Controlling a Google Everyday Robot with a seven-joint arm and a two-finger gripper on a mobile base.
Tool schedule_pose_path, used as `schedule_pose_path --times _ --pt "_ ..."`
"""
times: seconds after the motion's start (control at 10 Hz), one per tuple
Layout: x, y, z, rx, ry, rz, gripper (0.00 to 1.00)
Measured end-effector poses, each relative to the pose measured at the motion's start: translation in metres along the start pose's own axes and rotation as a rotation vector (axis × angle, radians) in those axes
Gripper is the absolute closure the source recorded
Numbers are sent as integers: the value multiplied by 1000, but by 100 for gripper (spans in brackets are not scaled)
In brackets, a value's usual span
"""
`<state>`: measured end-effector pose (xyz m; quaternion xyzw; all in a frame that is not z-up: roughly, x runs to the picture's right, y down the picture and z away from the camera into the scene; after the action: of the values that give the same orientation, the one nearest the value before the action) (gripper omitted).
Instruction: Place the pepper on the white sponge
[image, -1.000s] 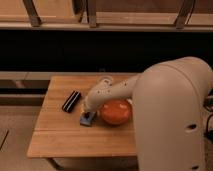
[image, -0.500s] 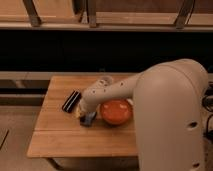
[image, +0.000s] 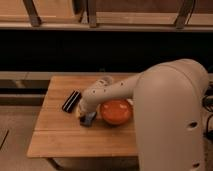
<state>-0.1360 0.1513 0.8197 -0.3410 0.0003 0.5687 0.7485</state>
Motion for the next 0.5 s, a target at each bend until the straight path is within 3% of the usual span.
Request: schedule_pose_path --times 0.3,0.4,0.5 --pt "0 0 0 0 0 1 99" --pt "0 0 0 0 0 1 95" --pt "0 0 0 0 0 1 83"
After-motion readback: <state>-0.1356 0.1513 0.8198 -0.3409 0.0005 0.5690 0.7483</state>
